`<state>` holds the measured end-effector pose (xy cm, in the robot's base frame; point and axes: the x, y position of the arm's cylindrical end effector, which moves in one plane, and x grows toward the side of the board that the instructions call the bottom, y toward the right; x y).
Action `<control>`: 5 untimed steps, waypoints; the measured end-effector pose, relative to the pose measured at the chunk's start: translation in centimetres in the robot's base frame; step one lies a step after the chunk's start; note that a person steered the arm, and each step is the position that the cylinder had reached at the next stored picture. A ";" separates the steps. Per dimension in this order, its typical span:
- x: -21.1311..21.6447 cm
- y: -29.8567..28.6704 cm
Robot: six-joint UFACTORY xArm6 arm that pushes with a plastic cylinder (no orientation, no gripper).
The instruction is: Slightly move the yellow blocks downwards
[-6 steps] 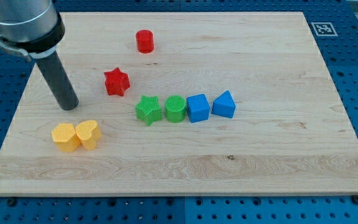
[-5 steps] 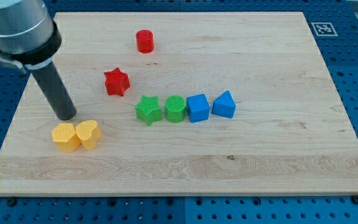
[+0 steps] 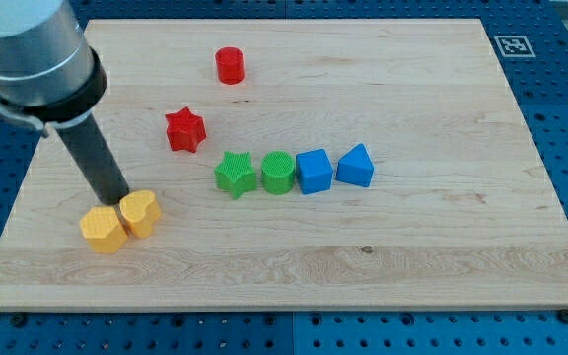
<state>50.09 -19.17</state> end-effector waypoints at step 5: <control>0.5 4.1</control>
